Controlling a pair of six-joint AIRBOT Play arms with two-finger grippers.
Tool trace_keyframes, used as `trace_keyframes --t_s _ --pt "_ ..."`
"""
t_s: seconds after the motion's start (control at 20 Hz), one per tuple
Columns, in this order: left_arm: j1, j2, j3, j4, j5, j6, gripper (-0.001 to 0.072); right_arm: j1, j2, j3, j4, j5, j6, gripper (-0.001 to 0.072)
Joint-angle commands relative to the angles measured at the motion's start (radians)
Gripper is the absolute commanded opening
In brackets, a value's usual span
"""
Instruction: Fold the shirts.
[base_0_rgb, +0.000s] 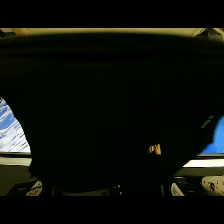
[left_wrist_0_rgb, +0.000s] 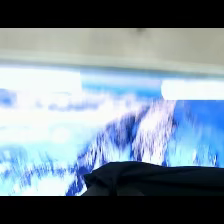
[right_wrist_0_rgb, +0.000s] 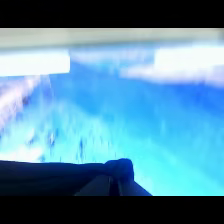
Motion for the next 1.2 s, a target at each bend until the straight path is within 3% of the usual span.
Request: trace_keyframes --t_s 0.0,0.15,0.3,0.65,0.75,0.85,1.0,1.15 --pt "-0.040 -0.181 -0.230 0.011 0.023 0.042 0.0021 0.000 -0.286 -0.072 0.046 0.145 0.017 0.0018" --pt "-0.065 -0.405 -0.305 0.010 0.105 0.060 0.0022 0.000 -0.536 -0.116 0.134 0.071 0.052 0.0018" --pt "-0.065 -0.598 -0.244 0.009 0.142 0.045 0.0021 0.002 -0.716 -0.116 0.245 -0.098 0.061 0.0018" --pt "-0.078 -0.790 -0.042 -0.024 0.293 0.046 0.0023 0.055 -0.826 -0.116 0.220 -0.499 0.047 0.0019" --pt "-0.077 -0.790 -0.042 -0.024 0.247 0.059 0.0024 0.045 -0.822 -0.115 0.202 -0.432 0.046 0.0019" --pt "-0.077 -0.785 -0.042 -0.019 0.121 0.116 0.0024 0.019 -0.818 -0.115 0.172 -0.276 0.046 0.0019" --pt "-0.087 -0.786 -0.104 -0.015 -0.060 0.088 0.0024 0.005 -0.839 -0.148 0.107 -0.038 0.047 0.0018" --pt "-0.098 -0.797 -0.231 -0.017 -0.039 0.032 0.0025 0.034 -0.874 -0.223 0.143 -0.014 0.055 0.0019"
